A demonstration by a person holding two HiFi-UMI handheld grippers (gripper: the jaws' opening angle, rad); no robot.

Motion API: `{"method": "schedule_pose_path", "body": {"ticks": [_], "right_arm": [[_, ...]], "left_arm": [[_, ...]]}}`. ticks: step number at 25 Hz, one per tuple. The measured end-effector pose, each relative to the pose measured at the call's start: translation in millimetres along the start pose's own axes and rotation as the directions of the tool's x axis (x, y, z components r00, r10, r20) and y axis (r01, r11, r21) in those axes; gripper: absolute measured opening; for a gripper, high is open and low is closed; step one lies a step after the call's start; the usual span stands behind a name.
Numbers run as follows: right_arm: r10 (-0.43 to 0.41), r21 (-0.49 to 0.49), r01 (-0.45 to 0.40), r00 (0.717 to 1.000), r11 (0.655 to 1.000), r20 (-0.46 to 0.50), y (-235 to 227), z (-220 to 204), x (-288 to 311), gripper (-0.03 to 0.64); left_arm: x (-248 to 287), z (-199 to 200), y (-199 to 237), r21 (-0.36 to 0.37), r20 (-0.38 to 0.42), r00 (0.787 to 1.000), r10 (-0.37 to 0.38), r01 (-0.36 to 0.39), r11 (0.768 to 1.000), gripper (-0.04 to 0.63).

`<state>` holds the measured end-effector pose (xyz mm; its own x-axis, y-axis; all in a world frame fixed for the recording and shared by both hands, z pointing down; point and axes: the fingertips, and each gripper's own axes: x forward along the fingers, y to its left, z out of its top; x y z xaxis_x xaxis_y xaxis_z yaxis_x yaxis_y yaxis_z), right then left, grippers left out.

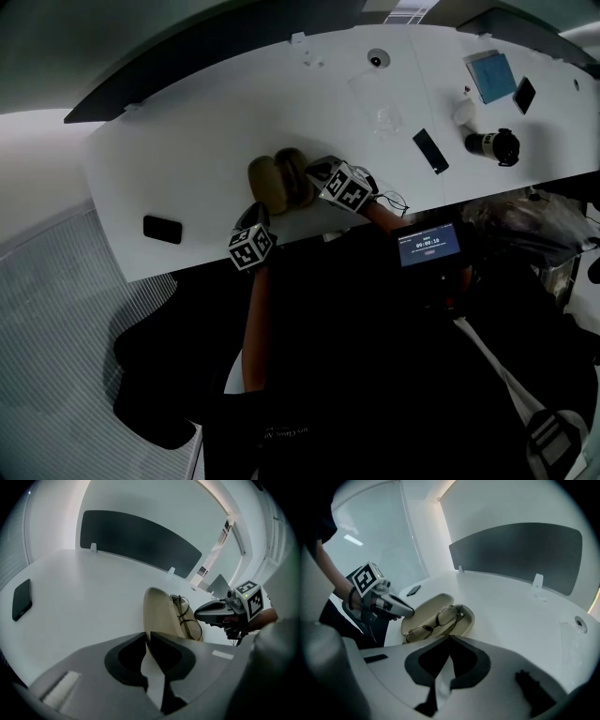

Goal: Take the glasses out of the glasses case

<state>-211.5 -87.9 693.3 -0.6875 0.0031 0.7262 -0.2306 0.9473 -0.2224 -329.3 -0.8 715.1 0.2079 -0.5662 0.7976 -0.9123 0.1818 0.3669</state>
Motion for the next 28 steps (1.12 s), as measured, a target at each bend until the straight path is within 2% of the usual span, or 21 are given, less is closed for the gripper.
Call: {"method": "schedule_pose_path", "body": {"ticks": [5,10,14,17,20,25,28], "right_arm": [[0.003,0.012,-0.003,1.0,1.0,0.011,-1,-1,4,0.008],[0.047,0.122,-0.055,0.997,0.991,0.068,4,6,-4,0.008],[0.024,0.162,-0.044,0.992,0.986,0.122,4,20,-14,0.008],[0.042,0.207,-0.069,0.991,0.976,0.13,8,30,-14,0.019],[0.074,0.231,-0.097,0.992,0.968,0.104,14,35,-5,0.09],[0.114,0.207,-0.114,0.993,0.972,0.012,28,33,7,0.124],[0.102,0.189,-0.089,0.993,0.978,-0.057,31,21,14,0.156]], "left_arm": [[-2,-6,-3,-0.046,-0.015,1.0,-0.009,0.008,0.999,0.043],[-11,1,-14,-0.172,0.073,0.995,-0.073,0.085,0.981,0.041],[-12,-4,-28,-0.185,0.076,0.993,-0.092,0.105,0.977,0.046],[-15,-9,-36,-0.201,0.074,0.992,-0.099,0.112,0.973,0.049],[-18,-13,-41,-0.207,0.079,0.991,-0.105,0.119,0.971,0.052],[-20,-16,-50,-0.202,0.083,0.99,-0.113,0.128,0.971,0.056],[-22,-16,-54,-0.2,0.082,0.99,-0.115,0.13,0.971,0.057]]}}
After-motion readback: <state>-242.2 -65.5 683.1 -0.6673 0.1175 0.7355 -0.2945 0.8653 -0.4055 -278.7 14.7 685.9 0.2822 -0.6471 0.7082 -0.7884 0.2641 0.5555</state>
